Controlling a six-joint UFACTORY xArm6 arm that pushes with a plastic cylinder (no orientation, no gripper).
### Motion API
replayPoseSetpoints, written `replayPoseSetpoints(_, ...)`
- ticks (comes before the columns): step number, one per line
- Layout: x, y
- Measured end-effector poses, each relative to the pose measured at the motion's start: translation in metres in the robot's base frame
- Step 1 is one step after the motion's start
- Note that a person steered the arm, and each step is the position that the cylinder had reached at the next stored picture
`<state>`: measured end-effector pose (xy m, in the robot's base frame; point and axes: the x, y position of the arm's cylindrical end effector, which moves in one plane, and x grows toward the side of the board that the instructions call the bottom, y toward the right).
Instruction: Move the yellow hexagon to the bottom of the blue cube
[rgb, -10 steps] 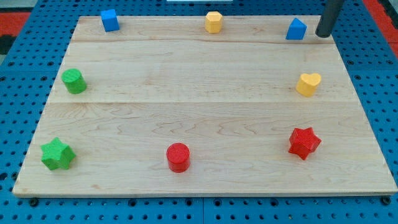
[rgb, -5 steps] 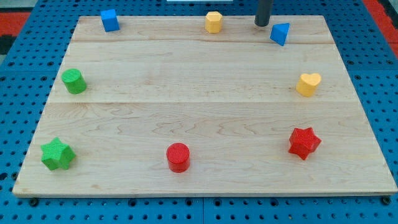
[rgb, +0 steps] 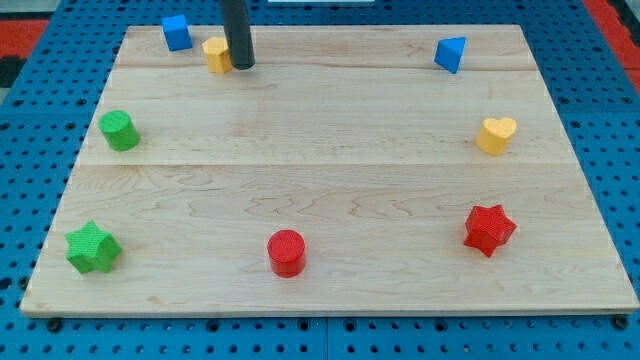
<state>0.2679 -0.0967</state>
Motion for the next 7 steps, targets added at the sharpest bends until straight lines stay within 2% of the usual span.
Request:
replayPoseSetpoints(1,-0.022,0.016)
replayPoseSetpoints(4,-0.037,-0.023)
replayPoseSetpoints(7,-0.047,-0.031)
